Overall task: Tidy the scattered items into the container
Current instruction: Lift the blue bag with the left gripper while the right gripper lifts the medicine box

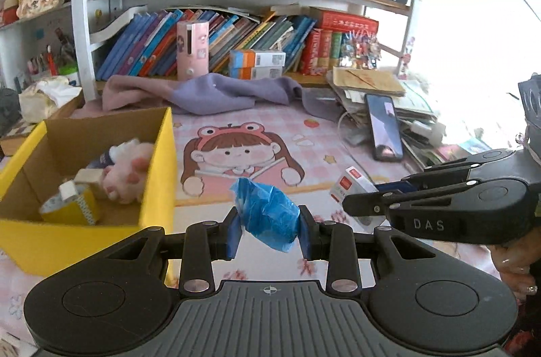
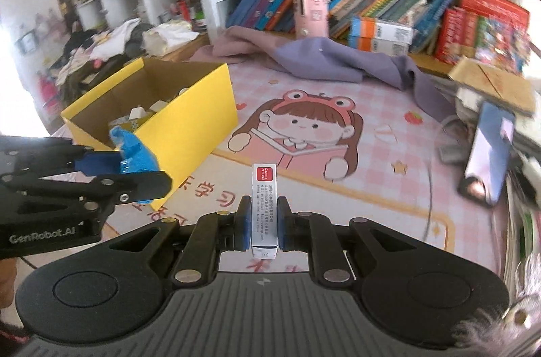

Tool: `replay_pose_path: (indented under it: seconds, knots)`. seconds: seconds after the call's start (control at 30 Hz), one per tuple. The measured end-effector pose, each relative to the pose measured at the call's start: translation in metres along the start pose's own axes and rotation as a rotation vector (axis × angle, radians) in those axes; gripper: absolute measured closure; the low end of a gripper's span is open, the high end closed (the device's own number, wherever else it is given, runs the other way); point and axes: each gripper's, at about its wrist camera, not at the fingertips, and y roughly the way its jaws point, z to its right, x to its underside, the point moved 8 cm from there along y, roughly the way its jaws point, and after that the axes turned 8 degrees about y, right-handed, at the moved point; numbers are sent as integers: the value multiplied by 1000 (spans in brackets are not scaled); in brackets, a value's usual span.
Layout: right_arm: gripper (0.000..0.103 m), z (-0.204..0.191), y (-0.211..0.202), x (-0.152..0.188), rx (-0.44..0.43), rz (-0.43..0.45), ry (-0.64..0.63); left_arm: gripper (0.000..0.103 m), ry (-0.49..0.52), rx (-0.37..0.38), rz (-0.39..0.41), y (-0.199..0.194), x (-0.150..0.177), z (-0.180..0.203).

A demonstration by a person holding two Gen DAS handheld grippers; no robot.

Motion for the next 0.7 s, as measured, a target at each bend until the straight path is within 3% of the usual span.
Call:
replay_pose_path:
  seconds: [0.27,0.7]
  knots:
    - [89,-39,-28,42,83,12,57,71,-14,38,-17,-47,45,-14]
    - [89,-104,-66,102,100,27,101,71,38,83,-47,-102,90,-16]
